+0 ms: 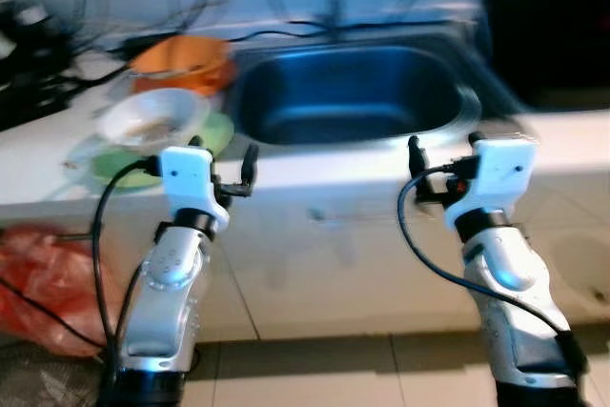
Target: Kitchen organization
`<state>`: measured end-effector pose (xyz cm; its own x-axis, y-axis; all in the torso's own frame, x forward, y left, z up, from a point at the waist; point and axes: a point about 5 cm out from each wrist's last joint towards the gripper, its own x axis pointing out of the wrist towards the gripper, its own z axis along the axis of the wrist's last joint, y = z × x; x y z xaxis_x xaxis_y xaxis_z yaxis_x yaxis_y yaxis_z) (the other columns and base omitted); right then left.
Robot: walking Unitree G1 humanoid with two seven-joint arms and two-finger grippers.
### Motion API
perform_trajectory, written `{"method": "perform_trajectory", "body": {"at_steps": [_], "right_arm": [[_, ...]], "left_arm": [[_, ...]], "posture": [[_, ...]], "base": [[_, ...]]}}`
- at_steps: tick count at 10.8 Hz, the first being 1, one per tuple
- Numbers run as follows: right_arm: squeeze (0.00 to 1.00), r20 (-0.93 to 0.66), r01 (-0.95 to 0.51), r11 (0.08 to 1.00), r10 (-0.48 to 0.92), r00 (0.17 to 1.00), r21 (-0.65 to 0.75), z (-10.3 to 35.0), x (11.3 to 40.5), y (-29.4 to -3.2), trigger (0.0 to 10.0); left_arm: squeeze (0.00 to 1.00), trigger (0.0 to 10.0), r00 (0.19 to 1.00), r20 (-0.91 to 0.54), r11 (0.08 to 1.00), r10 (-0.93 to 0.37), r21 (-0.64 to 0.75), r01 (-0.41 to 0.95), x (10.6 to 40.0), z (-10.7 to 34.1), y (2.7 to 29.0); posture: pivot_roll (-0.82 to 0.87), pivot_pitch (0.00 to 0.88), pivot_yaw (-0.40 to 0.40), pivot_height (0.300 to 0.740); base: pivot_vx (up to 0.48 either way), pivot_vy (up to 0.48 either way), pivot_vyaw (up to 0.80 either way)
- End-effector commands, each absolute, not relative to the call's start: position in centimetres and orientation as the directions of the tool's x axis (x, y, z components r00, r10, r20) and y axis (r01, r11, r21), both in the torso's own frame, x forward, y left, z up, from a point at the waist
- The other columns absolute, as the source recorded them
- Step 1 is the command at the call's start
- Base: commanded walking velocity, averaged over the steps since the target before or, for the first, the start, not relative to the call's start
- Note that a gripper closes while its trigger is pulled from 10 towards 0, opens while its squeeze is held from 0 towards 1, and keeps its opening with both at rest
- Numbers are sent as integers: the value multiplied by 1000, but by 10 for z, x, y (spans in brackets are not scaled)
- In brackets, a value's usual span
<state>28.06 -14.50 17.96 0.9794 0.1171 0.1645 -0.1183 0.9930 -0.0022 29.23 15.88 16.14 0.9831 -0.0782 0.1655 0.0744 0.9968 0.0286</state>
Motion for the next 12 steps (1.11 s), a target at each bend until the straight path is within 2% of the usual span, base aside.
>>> {"method": "perform_trajectory", "body": {"at_steps": [1,5,8,10,12], "right_arm": [[0,168,-114,993,114,979,-8,182,280,-147,10000],[0,160,-113,993,114,980,-16,181,279,-145,10000],[0,151,-110,994,111,982,-16,179,279,-147,10000],[0,149,-109,994,110,983,-18,178,279,-147,10000],[0,150,-108,994,109,983,-14,178,280,-147,10000]], "left_arm": [[0,10000,986,153,998,-64,18,62,293,161,159],[0,10000,989,141,999,-51,-6,53,293,160,160],[0,10000,988,146,999,-50,-11,52,293,160,160],[0,10000,989,143,999,-48,-7,49,293,159,161],[0,10000,989,143,999,-44,-10,46,294,160,162]], "posture": [[-5,39,69,740],[-5,43,73,740],[-4,43,72,740],[-3,42,70,740],[-3,41,69,740]], "base": [[480,0,0],[461,0,0],[0,0,0],[0,0,791],[0,0,0]]}}
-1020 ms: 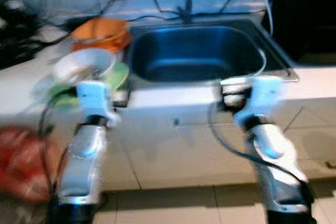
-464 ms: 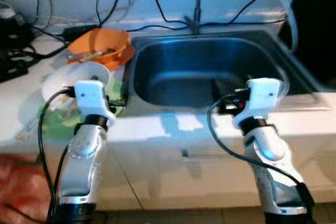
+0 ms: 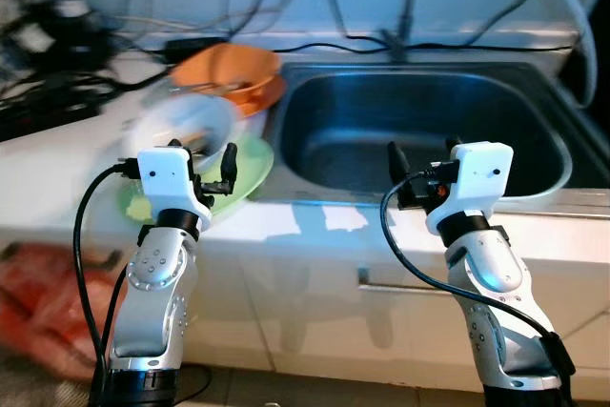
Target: Kitchen organization
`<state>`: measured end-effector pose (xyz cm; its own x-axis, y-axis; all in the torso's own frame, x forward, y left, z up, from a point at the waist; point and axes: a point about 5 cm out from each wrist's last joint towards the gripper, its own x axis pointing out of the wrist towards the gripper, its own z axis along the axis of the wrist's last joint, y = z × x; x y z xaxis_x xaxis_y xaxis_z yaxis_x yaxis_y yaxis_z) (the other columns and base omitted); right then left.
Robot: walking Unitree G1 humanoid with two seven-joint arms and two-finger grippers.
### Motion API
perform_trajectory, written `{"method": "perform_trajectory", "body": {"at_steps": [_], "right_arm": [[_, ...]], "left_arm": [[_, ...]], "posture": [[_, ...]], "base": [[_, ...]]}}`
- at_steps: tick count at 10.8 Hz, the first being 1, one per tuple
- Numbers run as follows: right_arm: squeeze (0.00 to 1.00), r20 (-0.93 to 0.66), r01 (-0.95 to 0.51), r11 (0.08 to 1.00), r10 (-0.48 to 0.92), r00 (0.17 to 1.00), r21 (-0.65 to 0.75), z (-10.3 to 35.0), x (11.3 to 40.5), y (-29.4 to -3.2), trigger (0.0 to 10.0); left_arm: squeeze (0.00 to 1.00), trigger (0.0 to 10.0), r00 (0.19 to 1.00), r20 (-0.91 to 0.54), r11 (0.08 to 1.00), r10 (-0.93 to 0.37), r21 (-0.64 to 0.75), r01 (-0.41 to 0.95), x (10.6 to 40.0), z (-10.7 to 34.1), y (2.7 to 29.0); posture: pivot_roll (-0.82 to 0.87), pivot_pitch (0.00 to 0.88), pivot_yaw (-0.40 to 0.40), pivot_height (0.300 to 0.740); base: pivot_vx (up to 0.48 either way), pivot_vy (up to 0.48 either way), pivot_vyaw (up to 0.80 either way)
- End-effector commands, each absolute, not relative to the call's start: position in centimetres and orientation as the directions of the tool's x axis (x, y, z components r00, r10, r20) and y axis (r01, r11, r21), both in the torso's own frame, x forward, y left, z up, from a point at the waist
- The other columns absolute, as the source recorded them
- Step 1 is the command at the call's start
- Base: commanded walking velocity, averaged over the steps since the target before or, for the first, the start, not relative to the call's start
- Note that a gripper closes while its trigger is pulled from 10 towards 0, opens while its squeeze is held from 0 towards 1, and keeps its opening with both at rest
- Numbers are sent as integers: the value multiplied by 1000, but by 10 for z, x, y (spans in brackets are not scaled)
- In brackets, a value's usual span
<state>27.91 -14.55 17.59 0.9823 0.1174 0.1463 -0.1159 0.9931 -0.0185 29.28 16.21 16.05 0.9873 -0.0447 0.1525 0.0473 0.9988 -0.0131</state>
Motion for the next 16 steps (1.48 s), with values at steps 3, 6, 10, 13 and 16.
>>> {"method": "perform_trajectory", "body": {"at_steps": [3,6,10,13,16], "right_arm": [[0,150,-109,994,110,983,-11,178,280,-147,10000],[0,153,-113,994,113,982,-11,178,280,-147,10000],[0,152,-111,994,111,982,-10,178,279,-147,10000],[0,150,-113,993,114,982,-12,177,279,-146,10000],[0,148,-116,993,116,982,-12,176,279,-146,10000]], "left_arm": [[0,10000,986,159,999,-50,6,49,294,162,161],[0,10000,976,203,996,-85,57,75,291,170,156],[0,10000,973,212,995,-97,51,88,292,172,153],[0,10000,973,211,995,-90,50,81,292,171,154],[0,10000,972,222,997,-79,34,73,291,172,155]], "posture": [[-3,37,68,740],[0,38,68,740],[-4,41,72,740],[-2,42,69,740],[-2,41,70,740]], "base": [[0,0,0],[0,0,0],[0,-240,0],[0,-480,0],[0,-160,0]]}}
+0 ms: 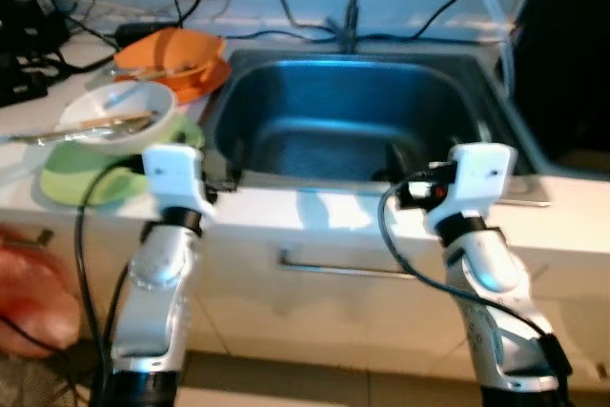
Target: Kitchen organization
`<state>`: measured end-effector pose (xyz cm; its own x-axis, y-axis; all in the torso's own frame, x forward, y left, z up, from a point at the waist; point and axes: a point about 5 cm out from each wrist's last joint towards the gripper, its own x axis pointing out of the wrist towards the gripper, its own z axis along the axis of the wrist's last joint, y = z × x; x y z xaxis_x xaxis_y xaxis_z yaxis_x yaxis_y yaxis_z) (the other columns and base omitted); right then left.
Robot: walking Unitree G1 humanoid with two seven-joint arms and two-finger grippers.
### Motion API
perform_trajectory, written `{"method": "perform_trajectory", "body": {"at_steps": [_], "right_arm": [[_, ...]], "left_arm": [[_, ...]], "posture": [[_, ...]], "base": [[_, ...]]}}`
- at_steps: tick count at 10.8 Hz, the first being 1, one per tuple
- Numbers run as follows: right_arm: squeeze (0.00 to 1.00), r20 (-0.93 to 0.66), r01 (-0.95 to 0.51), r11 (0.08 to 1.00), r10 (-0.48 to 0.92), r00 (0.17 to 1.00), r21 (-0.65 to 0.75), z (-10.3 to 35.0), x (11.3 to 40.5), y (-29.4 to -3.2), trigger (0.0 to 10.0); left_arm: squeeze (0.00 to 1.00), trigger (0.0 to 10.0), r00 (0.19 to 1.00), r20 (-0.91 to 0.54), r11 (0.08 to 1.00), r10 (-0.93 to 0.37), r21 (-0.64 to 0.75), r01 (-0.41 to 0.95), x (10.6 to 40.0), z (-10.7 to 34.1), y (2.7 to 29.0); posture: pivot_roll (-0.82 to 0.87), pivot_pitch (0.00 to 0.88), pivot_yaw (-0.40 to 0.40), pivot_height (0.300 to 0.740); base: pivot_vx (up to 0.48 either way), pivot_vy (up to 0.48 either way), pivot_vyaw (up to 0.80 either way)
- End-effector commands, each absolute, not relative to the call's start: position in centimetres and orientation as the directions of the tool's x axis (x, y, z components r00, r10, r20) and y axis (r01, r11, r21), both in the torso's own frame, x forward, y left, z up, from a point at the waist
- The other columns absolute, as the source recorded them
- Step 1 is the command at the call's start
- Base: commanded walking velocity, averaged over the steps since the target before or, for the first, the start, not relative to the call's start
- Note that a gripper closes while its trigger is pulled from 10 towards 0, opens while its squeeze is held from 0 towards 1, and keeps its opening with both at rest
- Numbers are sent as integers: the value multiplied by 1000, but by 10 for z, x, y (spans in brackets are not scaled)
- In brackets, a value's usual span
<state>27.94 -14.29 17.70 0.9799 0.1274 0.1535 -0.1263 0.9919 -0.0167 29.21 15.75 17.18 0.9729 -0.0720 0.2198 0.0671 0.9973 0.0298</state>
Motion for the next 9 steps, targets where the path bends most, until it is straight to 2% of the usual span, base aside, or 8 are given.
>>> {"method": "perform_trajectory", "body": {"at_steps": [1,5,9], "right_arm": [[0,149,-117,993,117,982,-12,176,279,-146,10000],[0,151,-122,992,124,981,-23,176,278,-144,10000],[0,150,-118,993,120,981,-27,176,279,-143,10000]], "left_arm": [[0,10000,975,213,998,-66,21,63,292,170,157],[0,10000,977,206,998,-55,8,55,291,169,158],[0,10000,977,206,999,-53,12,52,292,170,158]], "posture": [[-2,41,70,740],[0,44,70,740],[1,42,73,740]], "base": [[0,0,0],[0,0,253],[0,0,636]]}}
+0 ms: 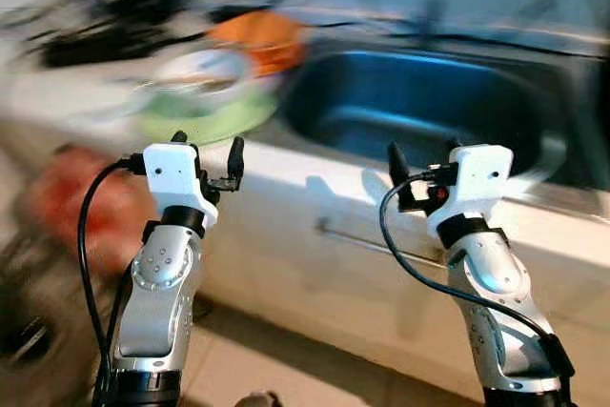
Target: Kitchen organization
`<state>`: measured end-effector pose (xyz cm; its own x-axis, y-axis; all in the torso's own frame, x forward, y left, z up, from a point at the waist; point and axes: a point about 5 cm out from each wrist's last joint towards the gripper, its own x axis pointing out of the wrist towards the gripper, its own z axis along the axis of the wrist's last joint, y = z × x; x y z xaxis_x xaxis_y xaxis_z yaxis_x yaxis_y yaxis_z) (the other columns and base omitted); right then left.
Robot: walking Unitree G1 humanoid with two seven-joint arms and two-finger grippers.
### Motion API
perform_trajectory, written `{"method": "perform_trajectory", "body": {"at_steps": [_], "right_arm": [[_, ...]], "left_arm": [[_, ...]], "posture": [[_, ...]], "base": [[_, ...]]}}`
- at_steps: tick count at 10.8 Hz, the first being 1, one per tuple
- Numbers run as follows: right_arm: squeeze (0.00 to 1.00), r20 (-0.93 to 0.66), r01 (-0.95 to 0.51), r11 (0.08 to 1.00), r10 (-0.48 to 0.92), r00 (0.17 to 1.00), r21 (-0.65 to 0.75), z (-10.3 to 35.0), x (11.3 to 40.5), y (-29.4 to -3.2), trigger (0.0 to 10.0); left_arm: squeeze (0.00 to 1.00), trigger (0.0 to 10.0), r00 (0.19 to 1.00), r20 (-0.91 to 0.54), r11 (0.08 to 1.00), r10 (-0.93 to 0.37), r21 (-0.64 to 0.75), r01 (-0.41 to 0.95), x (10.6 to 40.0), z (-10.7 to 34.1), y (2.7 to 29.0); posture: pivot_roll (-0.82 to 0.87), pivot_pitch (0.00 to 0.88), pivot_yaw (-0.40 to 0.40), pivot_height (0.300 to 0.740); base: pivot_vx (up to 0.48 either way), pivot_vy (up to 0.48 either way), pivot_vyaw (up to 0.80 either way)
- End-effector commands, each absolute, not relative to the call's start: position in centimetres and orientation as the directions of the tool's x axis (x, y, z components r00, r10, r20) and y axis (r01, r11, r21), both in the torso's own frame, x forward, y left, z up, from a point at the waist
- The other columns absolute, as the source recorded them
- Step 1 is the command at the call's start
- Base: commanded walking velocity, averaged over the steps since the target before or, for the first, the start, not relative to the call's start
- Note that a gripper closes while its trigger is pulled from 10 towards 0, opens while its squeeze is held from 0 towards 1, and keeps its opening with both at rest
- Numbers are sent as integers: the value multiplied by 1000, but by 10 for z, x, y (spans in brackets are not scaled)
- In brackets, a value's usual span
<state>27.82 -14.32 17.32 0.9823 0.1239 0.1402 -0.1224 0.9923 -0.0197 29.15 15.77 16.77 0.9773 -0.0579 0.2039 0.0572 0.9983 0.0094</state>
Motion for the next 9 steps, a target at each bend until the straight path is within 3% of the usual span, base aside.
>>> {"method": "perform_trajectory", "body": {"at_steps": [1,5,9], "right_arm": [[0,151,-115,993,117,982,-21,175,279,-144,10000],[0,181,-106,994,106,978,-6,186,280,-146,10000],[0,198,-131,991,130,972,-6,190,282,-141,10000]], "left_arm": [[0,10000,977,207,998,-56,13,54,292,170,158],[0,10000,965,256,998,-56,-13,62,296,191,159],[0,10000,963,269,999,-34,-27,43,296,197,161]], "posture": [[1,42,73,740],[-1,40,74,740],[4,34,71,740]], "base": [[0,0,0],[0,0,0],[256,0,0]]}}
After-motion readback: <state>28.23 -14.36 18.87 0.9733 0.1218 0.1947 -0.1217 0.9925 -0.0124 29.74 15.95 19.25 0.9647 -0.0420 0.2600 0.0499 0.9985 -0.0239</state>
